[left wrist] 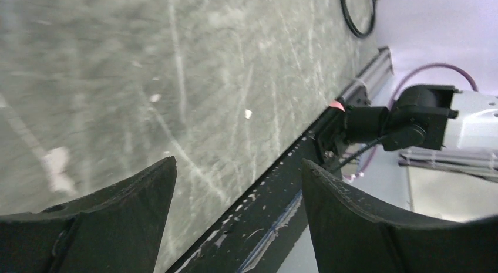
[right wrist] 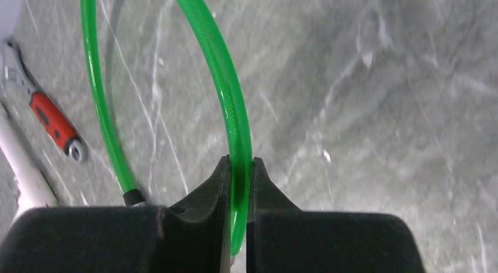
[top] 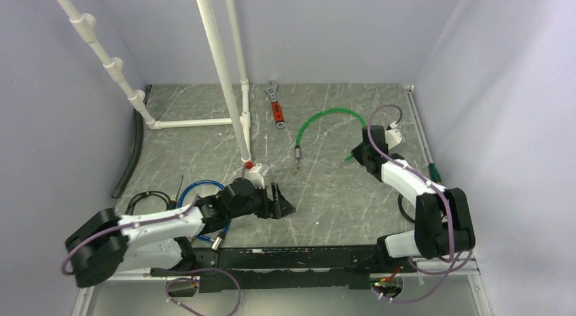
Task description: Unlock with the key
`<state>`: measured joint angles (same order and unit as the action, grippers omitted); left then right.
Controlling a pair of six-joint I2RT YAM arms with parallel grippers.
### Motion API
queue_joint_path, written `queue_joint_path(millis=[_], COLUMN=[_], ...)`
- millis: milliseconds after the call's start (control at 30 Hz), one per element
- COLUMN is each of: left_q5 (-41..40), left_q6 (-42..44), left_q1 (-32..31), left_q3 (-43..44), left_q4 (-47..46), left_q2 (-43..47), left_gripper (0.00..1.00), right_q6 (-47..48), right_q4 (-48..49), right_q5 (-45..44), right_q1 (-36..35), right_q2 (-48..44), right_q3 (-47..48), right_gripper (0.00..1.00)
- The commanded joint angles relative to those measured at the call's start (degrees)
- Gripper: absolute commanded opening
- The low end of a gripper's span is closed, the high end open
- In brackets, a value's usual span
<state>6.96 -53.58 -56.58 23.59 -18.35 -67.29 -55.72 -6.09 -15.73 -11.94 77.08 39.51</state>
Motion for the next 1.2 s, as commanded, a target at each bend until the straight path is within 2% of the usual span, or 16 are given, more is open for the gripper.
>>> queue_joint_path(millis=[0, 100, 167, 267, 333, 367, 400, 467, 600, 700, 767, 867, 1000, 1167], left_q5=[-14.0, -21.4, -27.2, -33.6, -37.1, -37.5, -36.3, -35.1, -40.7, -47.7, -48.5, -51.6, -53.6, -53.3], left_q6=[5.5, 5.8, 5.0, 4.0, 2.2, 3.1, 4.8, 6.8, 7.9, 8.0, 12.7, 13.1, 10.5, 12.1], left_q1=[-0.2, -0.2, -0.2, -0.1, -0.8, -1.4, -1.6, -1.6, -1.6, -1.7, -1.7, -1.7, -1.7, -1.6], left_q3=[3.6, 7.1, 10.7, 17.2, 21.9, 23.0, 23.8, 27.1, 37.2, 41.3, 40.4, 37.0, 37.1, 36.2], left_q4=[28.9, 42.9, 53.0, 66.3, 73.5, 74.0, 73.1, 74.2, 87.4, 92.4, 88.9, 86.6, 88.3, 85.8], left_q2=[11.5, 18.8, 22.1, 25.4, 26.7, 27.4, 28.1, 27.5, 23.9, 24.2, 26.9, 31.3, 35.2, 40.2], left_gripper=[0.82, 0.82, 0.82, 0.82, 0.82, 0.82, 0.82, 0.81, 0.81, 0.82, 0.82, 0.82, 0.81, 0.80], right_q6=[3.0, 6.1, 7.0, 9.0, 10.8, 11.7, 12.5, 13.8, 16.0, 15.7, 13.4, 8.5, 4.1, -2.0], right_q4=[5.8, 7.7, 9.0, 9.4, 7.2, 5.0, 2.9, -0.9, -3.8, -7.1, -9.7, -11.1, -13.7, -22.5], right_q5=[0.8, 2.5, 4.3, 4.2, 2.7, 2.1, 1.5, 0.7, 0.3, -2.2, -4.5, -4.6, -5.8, -8.4], right_q1=[3.6, 5.7, 7.3, 8.3, 8.3, 8.3, 8.3, 8.2, 3.6, -6.1, -13.5, -24.2, -40.3, -54.3], right_q2=[5.3, 10.2, 12.1, 12.5, 12.3, 12.4, 12.5, 11.7, 5.6, 0.9, -1.3, -3.2, 1.4, 15.2], right_q3=[7.8, 11.1, 11.4, 11.7, 13.3, 14.4, 15.7, 17.6, 16.6, 15.6, 14.7, 12.7, 16.2, 30.0], right_gripper=[0.00, 0.01, 0.12, 0.47, 0.67, 0.77, 0.82, 0.87, 0.91, 0.92, 0.92, 0.91, 0.91, 0.91])
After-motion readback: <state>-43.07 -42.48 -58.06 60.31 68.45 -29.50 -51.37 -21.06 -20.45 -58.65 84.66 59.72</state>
